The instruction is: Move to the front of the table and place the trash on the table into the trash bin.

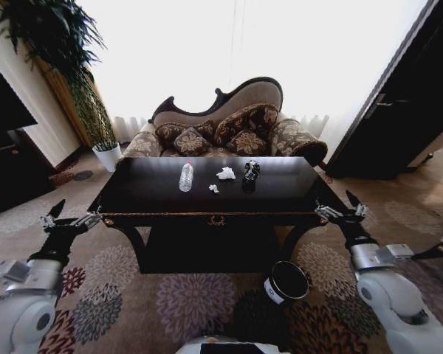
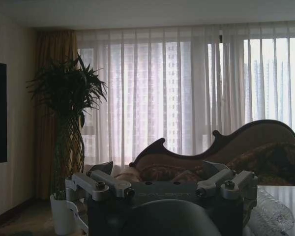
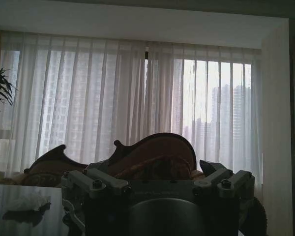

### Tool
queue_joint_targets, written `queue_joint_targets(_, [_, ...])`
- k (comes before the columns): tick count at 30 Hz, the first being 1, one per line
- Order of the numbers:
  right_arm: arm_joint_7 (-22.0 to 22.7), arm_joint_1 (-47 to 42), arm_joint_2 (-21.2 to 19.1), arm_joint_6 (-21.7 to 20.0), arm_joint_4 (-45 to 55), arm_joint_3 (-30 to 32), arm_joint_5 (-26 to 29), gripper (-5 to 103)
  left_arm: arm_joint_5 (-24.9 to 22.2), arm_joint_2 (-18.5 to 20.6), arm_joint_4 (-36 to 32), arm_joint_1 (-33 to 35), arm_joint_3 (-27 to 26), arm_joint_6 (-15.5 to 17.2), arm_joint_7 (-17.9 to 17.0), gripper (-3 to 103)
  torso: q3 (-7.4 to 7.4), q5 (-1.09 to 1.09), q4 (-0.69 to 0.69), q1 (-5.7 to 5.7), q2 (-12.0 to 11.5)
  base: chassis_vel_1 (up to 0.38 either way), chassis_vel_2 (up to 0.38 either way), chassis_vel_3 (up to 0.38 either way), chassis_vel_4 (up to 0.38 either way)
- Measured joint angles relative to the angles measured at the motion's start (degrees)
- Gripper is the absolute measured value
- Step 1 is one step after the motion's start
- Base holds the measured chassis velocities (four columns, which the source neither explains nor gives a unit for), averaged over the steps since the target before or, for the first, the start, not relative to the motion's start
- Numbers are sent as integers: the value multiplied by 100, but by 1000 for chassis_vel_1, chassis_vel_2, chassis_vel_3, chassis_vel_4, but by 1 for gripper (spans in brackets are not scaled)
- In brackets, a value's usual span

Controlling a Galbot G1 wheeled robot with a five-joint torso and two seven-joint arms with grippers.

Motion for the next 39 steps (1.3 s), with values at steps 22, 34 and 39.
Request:
queue_joint_targets(22, [39, -23, 32, 90, 29, 6, 2, 100, -13, 52, -7, -11, 40, -26, 28, 100, 3, -1, 1, 9, -4, -67, 62, 64, -74])
queue_joint_targets(34, [106, -79, 95, 68, 293, 42, -31, 100, -704, 906, -187, -408, 368, 258, -226, 100, -2, -2, -1, -6, 2, -20, 29, 24, -22])
queue_joint_targets(39, [96, -73, 86, 42, 345, 3, -81, 100, -1476, 1524, -297, -783, 322, 604, -444, 100, -1, 0, 2, -2, 1, 8, -10, -9, 10])
